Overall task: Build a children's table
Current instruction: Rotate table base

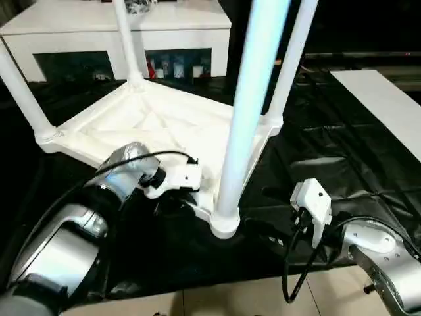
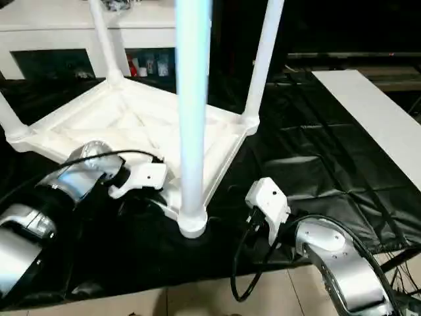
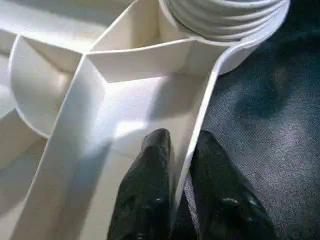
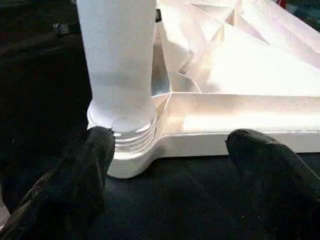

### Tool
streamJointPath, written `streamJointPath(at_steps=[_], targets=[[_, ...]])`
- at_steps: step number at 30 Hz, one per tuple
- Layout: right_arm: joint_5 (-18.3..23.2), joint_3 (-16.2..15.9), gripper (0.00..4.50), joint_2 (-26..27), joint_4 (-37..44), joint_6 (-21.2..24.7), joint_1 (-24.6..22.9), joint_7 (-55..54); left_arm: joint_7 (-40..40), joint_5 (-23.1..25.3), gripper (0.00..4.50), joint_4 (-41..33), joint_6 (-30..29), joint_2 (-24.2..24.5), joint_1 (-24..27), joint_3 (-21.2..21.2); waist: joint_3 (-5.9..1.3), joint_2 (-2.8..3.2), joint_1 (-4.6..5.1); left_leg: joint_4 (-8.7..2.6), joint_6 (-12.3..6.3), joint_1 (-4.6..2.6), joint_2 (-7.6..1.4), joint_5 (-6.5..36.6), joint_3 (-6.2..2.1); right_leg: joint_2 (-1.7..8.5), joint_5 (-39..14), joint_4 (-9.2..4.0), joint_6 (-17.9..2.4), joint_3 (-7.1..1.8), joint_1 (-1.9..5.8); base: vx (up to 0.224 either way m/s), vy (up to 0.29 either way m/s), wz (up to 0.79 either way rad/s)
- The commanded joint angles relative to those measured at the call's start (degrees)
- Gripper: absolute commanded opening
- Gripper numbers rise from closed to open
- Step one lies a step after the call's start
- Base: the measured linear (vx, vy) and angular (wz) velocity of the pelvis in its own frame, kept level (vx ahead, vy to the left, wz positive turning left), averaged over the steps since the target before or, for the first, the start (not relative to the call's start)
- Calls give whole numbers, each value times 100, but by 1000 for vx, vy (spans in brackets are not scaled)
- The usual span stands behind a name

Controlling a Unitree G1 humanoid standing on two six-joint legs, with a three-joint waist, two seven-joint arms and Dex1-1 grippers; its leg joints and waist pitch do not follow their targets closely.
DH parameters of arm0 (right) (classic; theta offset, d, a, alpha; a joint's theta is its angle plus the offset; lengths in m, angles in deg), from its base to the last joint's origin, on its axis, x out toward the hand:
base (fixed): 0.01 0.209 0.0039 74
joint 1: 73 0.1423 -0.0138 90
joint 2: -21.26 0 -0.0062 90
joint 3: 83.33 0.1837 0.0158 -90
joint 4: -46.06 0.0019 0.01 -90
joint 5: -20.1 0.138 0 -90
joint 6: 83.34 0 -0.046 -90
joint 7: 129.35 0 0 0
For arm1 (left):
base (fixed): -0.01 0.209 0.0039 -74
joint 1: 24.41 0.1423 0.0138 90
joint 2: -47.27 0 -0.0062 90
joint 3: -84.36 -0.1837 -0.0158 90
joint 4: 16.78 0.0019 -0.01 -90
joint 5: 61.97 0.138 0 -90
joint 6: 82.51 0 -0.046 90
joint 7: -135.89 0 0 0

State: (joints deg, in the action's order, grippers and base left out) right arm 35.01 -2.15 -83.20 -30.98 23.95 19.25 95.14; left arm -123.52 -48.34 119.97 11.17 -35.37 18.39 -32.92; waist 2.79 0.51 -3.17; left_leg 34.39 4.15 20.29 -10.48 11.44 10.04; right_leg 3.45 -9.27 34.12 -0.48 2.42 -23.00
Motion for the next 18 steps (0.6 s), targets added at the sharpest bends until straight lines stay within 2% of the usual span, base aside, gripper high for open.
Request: streamJointPath(at_steps=[1,3,4,5,6,7,9,10,12,13,14,16,18], targets=[[-86,82,406,24,26,-63,43,-91,419,-29,44,-9,-400,-15,295,133,-316,-24,-26,-460,-215,-8,-265,1399,-100,465,-1596,-413,-1331,-240,303,0,0,0],[-86,128,406,81,-28,-96,77,-169,849,-127,43,-209,-791,-105,476,386,-294,-35,0,-464,-216,-6,-253,1497,-97,462,-1866,-437,-1267,-241,294,0,0,0],[-69,150,406,108,-50,-100,91,-191,1267,-195,38,-367,-1122,-189,587,614,-281,-42,15,-456,-218,-22,-234,1624,-99,459,-2375,-498,-1103,-233,269,0,0,0],[-62,164,406,116,-67,-106,100,-199,1723,-245,35,-470,-1443,-283,658,844,-291,-47,32,-460,-198,-9,-242,1603,-110,465,-2380,-471,-1094,-229,292,0,0,0],[-60,166,406,116,-70,-107,102,-200,1817,-253,35,-514,-1525,-300,681,890,-281,-49,53,-465,-206,23,-236,1590,-113,458,-2420,-470,-1081,-217,304,0,0,0],[-57,174,406,111,-90,-116,106,-196,2202,-280,34,-812,-1984,-357,845,1102,-283,-82,85,-446,-243,42,-198,1596,-126,461,-2889,-529,-851,-189,303,0,0,0],[-57,174,406,111,-90,-116,106,-196,2202,-280,34,-812,-1984,-357,845,1102,-289,-70,123,-464,-254,128,-184,1438,-160,467,-2951,-523,-731,-170,356,-7,1,-9],[-64,175,406,102,-113,-133,110,-195,2370,-267,34,-1190,-2377,-375,1056,1240,-308,-72,191,-464,-267,158,-182,1356,-179,451,-2791,-512,-658,-147,362,-6,-2,-19],[-68,173,406,105,-124,-138,116,-199,2386,-246,28,-1385,-2505,-373,1170,1267,-299,-77,236,-446,-315,120,-164,1443,-161,425,-2859,-563,-644,-140,307,-3,-1,-9],[-105,174,406,126,-167,-158,149,-244,2360,-236,28,-1611,-2600,-390,1301,1270,-295,-112,269,-423,-356,79,-163,1508,-147,423,-2976,-588,-667,-143,267,0,0,0],[-161,188,406,173,-239,-172,206,-351,2282,-289,17,-1849,-2501,-423,1442,1256,-285,-89,270,-411,-389,51,-158,1527,-139,428,-3140,-619,-671,-143,230,0,0,0],[-319,234,406,263,-429,-180,328,-632,2103,-404,14,-2212,-2379,-471,1640,1188,-288,-78,278,-411,-404,41,-164,1526,-138,426,-3194,-630,-695,-135,215,0,0,0],[-414,311,406,370,-645,-126,444,-904,1850,-582,3,-2482,-1989,-422,1794,981,-293,-97,254,-423,-400,7,-194,1538,-124,407,-3033,-622,-762,-143,170,0,0,0]])
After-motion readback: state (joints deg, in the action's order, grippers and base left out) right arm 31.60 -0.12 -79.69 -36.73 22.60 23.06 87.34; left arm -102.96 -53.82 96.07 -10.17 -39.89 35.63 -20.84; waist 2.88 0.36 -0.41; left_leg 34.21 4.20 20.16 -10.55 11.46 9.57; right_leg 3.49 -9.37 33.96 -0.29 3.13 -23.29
